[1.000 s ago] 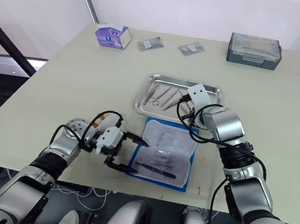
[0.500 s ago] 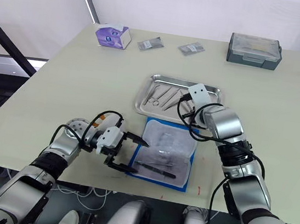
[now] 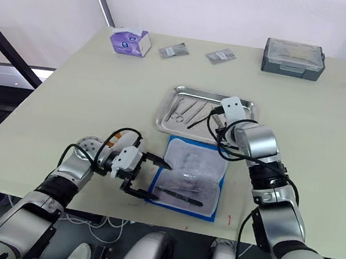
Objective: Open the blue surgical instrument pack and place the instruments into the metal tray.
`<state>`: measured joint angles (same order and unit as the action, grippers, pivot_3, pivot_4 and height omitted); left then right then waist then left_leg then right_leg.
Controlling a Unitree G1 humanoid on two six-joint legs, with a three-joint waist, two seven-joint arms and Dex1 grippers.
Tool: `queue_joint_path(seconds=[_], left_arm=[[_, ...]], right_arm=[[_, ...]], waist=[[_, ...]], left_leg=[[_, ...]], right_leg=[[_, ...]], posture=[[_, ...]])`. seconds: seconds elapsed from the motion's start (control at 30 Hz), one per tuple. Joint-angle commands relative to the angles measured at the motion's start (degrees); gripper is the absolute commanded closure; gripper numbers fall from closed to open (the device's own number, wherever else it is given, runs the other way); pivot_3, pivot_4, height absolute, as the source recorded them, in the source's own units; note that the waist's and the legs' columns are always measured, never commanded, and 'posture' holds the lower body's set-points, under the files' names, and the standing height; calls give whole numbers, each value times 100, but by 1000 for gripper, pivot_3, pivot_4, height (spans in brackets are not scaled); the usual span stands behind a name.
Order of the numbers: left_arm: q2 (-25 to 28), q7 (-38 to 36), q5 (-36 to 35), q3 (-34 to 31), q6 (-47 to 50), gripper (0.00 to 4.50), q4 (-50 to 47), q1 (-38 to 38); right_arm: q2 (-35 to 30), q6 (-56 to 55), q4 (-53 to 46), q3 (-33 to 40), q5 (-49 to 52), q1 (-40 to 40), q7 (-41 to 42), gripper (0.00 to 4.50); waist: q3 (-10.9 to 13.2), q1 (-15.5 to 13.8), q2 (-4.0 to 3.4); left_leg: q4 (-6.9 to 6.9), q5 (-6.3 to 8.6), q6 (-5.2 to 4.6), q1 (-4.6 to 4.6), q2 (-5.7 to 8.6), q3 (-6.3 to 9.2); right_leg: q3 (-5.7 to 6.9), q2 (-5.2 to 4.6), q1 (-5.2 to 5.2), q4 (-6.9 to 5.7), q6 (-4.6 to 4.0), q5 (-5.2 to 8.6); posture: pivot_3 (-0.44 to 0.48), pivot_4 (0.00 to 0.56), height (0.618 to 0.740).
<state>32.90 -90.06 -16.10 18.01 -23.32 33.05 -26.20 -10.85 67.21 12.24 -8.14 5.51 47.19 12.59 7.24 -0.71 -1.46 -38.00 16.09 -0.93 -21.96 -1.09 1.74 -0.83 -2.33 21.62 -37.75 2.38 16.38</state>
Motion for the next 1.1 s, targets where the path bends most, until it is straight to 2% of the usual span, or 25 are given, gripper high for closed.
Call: queue_joint_path(seconds=[0.03, 0.07, 0.1, 0.27, 0.43, 0.57, 0.73, 1.1], left_arm=[[24, 81, 713, 262, -13, 0, 661, 166], [24, 79, 713, 262, -15, 0, 663, 166], [24, 77, 712, 262, -17, 0, 665, 167], [7, 77, 713, 271, -14, 0, 662, 164], [7, 69, 708, 272, -22, 0, 663, 173], [7, 61, 705, 272, -32, 0, 690, 166], [-6, 48, 700, 276, -38, 0, 706, 157], [-28, 6, 703, 298, -94, 0, 820, 91]], right_arm=[[90, -95, -202, 202, 28, 167, -62, 540], [109, -100, -262, 234, 53, 177, -58, 143], [112, -109, -322, 241, 72, 185, -34, 43], [51, -190, -724, 269, 186, 171, 155, 43], [-311, -626, -1508, 164, 443, -197, 780, 43], [-750, -946, -2274, 214, 752, -779, 1374, 43], [-1224, -2410, -3052, 488, 1017, -1955, 2119, 43], [-2013, -3481, -4076, 283, 1635, -3706, 3492, 43]], waist=[[0, 0, 0], [0, 1, 0], [0, 0, 0], [1, 0, -1], [2, -7, -1], [4, -8, 3], [12, -15, 14], [23, -19, 22]], left_leg=[[0, 0, 0, 0, 0, 0], [0, 0, 0, 0, 0, 0], [0, 0, 0, 0, 0, 0], [1, 0, 0, -1, 0, 0], [1, 0, 0, -2, 0, 2], [2, 0, 0, -4, 1, 6], [4, -1, -1, -4, 3, 5], [12, -1, -1, 0, 5, 4]], right_leg=[[0, 0, 0, 0, 0, 0], [0, 0, 0, 0, 0, 0], [0, 0, 0, 0, 0, 0], [0, 0, 1, 0, 0, 0], [2, 0, 1, 1, 1, 0], [4, -1, -1, 5, 3, 1], [3, -1, -1, 7, 20, 12], [-2, -6, -4, 15, 21, 24]], posture=[[0, 150, 731], [0, 150, 731], [0, 150, 731], [0, 150, 731], [0, 150, 731], [0, 150, 731], [0, 150, 731], [0, 150, 731]])
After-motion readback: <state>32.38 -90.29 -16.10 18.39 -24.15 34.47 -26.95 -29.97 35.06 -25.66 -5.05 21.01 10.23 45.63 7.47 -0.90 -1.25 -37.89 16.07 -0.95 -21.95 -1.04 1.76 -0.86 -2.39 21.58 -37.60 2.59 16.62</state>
